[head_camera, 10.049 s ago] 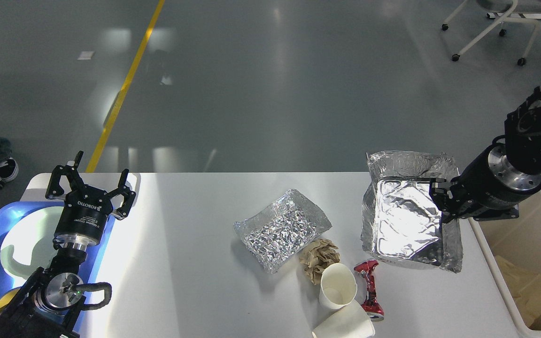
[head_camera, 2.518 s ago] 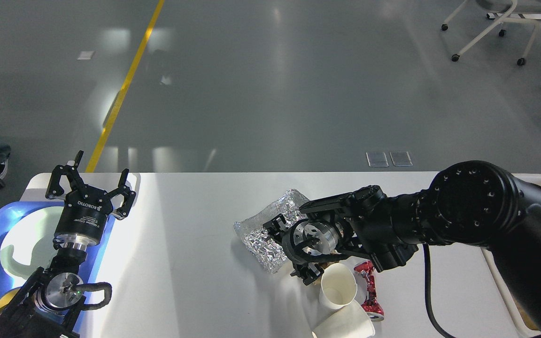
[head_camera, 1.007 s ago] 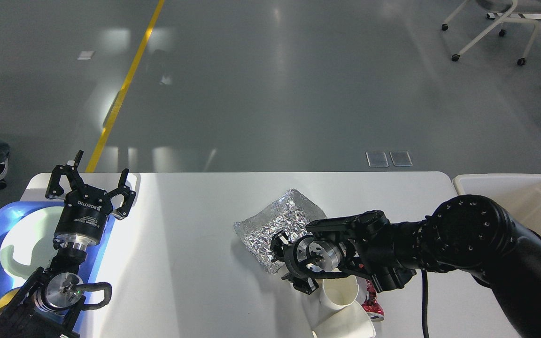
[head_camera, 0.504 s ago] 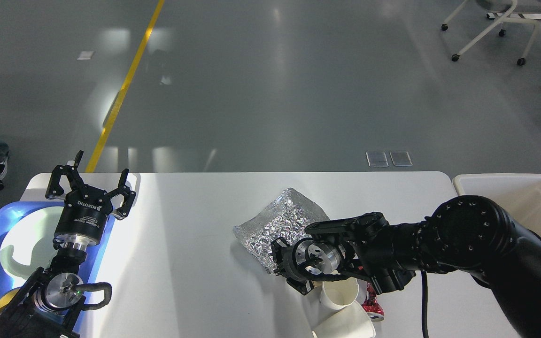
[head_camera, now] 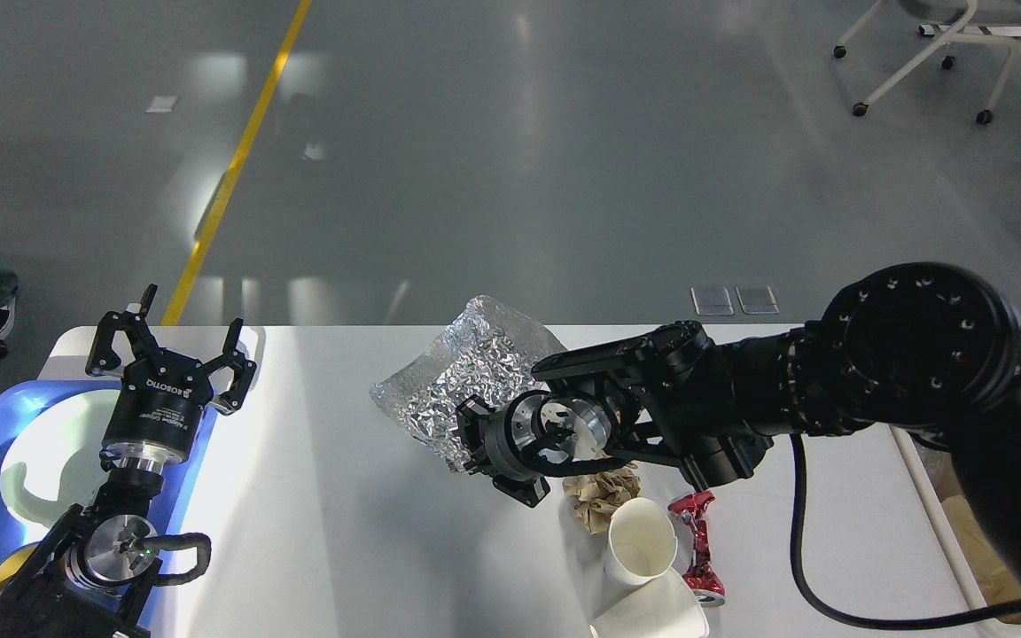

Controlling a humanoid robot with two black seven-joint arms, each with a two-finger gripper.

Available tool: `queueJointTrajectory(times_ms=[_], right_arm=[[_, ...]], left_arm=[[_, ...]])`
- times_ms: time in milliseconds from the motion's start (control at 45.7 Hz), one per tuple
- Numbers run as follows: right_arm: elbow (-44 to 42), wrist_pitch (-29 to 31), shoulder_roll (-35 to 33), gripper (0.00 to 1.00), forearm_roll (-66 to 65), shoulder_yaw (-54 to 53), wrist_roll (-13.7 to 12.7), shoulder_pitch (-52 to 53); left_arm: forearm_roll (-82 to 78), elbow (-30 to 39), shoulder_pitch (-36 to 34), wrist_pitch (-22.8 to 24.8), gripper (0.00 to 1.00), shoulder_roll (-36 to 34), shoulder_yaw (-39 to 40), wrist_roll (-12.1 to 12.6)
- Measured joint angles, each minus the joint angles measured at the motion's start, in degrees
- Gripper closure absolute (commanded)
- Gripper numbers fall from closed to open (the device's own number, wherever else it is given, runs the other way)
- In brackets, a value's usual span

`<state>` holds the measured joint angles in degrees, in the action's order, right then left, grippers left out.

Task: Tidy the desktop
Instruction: 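Lift the clear bag and carry it over the white bin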

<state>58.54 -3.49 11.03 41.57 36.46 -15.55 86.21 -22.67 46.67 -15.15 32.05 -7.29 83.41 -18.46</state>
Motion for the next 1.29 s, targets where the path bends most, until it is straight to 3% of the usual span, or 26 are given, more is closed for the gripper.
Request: queueJointTrajectory(times_ms=[197, 525, 788, 1007, 1292], right_arm=[[5.3, 4.0, -2.4, 1.00, -0.4, 0.9, -0.4, 11.5], [8.8, 26.5, -9.6, 1.00, -16.0, 9.8, -0.2, 29.1], [21.2, 39.8, -18.7, 1.00, -35.5, 14.2, 0.1, 41.5], [32.0, 41.5, -23.0, 1.00, -41.6, 25.0, 0.0, 49.4], [35.1, 39.9, -29.6, 1.00, -41.8, 34.5, 0.0, 50.7]], left_arm=[[0.0, 0.0, 0.0, 0.0, 0.03, 0.0, 0.0, 0.0], [0.0, 0.0, 0.0, 0.0, 0.03, 0.0, 0.0, 0.0], [0.0, 0.0, 0.0, 0.0, 0.03, 0.0, 0.0, 0.0], [0.0, 0.0, 0.0, 0.0, 0.03, -0.1, 0.0, 0.0], [0.0, 0.0, 0.0, 0.0, 0.03, 0.0, -0.1, 0.0]])
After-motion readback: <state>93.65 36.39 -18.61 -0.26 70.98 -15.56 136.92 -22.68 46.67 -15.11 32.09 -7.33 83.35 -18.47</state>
